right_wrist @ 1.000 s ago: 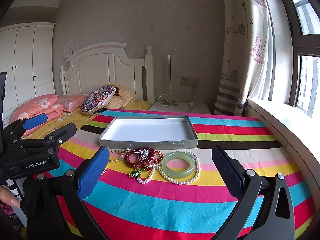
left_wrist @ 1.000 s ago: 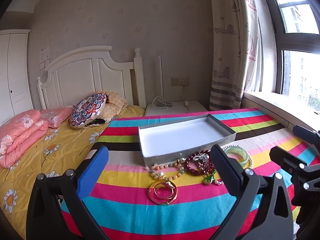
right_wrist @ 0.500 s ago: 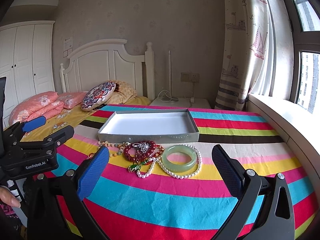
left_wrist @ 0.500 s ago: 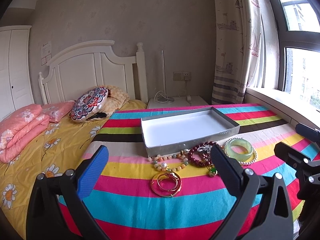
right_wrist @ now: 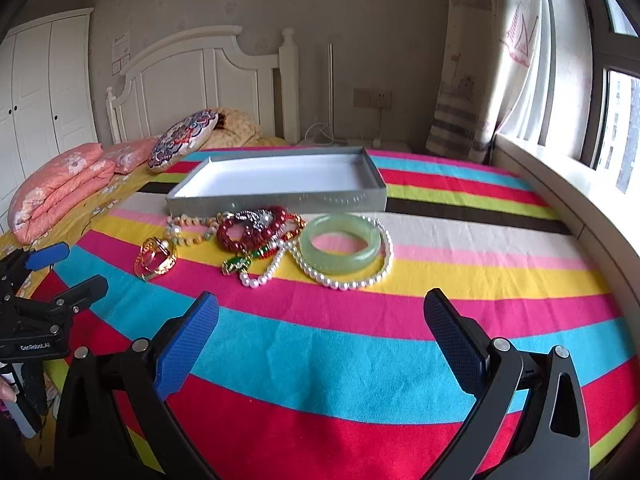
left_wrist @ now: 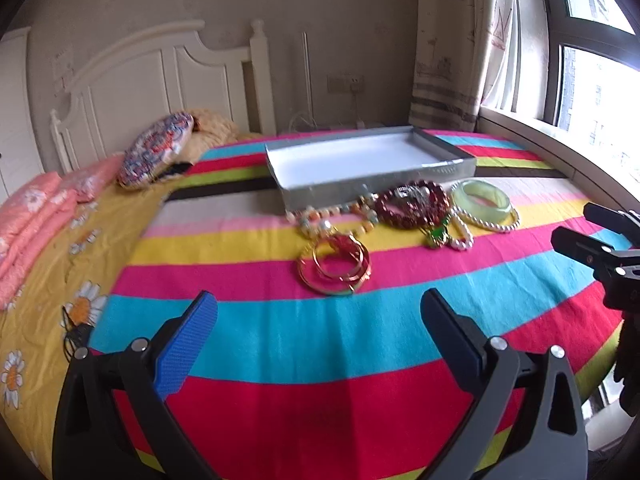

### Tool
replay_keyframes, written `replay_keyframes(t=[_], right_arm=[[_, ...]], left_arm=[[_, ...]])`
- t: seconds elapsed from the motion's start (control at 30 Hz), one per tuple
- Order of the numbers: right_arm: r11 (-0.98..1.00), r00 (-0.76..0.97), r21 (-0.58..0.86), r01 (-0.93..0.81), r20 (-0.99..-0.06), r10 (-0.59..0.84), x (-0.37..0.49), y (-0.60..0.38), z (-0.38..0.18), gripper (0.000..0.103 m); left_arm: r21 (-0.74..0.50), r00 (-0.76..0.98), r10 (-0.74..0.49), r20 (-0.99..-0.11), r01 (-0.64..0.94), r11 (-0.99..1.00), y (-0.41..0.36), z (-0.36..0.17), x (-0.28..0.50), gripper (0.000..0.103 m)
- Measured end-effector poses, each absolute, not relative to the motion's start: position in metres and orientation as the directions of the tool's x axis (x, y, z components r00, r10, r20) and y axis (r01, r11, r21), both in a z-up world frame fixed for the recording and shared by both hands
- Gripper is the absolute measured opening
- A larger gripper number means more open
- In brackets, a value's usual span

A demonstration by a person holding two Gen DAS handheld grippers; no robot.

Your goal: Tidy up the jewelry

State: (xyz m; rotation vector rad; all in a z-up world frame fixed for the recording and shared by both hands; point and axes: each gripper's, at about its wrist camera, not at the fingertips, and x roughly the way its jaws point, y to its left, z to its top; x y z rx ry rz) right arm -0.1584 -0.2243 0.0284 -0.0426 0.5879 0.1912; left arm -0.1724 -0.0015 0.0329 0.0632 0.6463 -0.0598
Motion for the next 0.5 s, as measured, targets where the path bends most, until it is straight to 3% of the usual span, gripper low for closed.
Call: replay_keyframes(t=[0.13,0.27,0.43,0.5], right_arm=[[0.982,0.809,0.035,-0.186,-0.561,0.173,-0.156,-0.228,0.024,0.099],[0.982,0.809,0.039,-0.185,-0.561,0.175,-0.157,-0.229,0.024,0.099],[0.981,0.810,0.027,-0.192,-0.560,0.174,-0.156,-0.228,0.024,0.099],[0.981,0.810,0.025,-0.193,-0.560,0.174,-0.157,-0.227,0.024,0.099]], left_arm=[[-0.053,0.758,-0.099,-0.645,0.085,0.995,0.005,0.029,-0.150,0.101],[-0.065,0.762,-0.111,-0.638,0.091,0.994,0.007,0.034,-0.130,0.099],[-0.023,0.731,-0.099,-0.676,0.114,0.993,-0.002,0.032,-0.108,0.064],[-0.013,0.719,-0.093,-0.689,0.116,0.993,-0.002,0.029,-0.104,0.060]])
